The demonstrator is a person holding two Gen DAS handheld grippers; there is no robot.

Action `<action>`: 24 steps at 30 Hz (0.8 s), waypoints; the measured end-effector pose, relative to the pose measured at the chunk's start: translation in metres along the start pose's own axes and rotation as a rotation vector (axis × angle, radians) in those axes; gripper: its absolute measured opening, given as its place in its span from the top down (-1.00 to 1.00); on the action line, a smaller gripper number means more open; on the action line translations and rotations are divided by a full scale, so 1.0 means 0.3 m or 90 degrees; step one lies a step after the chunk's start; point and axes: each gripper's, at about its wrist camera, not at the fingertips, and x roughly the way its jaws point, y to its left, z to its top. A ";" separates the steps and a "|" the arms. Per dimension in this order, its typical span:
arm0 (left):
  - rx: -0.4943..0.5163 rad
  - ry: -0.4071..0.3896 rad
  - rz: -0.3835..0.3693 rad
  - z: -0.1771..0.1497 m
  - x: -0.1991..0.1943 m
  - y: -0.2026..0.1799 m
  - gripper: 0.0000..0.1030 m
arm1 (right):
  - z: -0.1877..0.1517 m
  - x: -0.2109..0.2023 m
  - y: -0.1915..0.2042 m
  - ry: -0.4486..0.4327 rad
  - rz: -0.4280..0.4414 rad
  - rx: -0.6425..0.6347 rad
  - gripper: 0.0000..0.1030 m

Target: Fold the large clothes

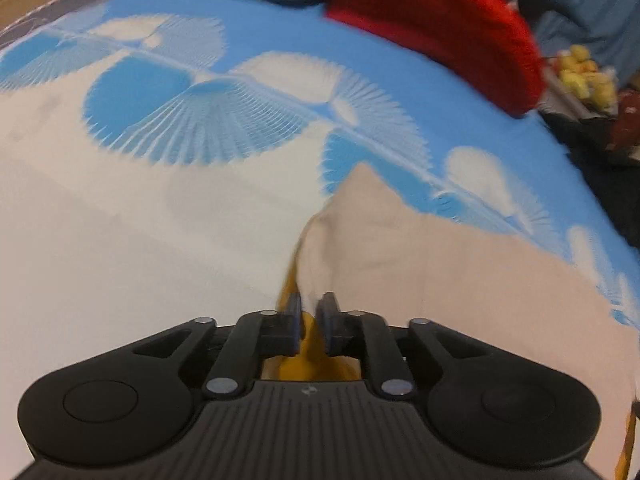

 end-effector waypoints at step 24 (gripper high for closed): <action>0.261 -0.037 -0.108 -0.275 0.029 -0.494 0.44 | -0.195 -0.119 -0.061 0.144 0.234 -0.204 0.62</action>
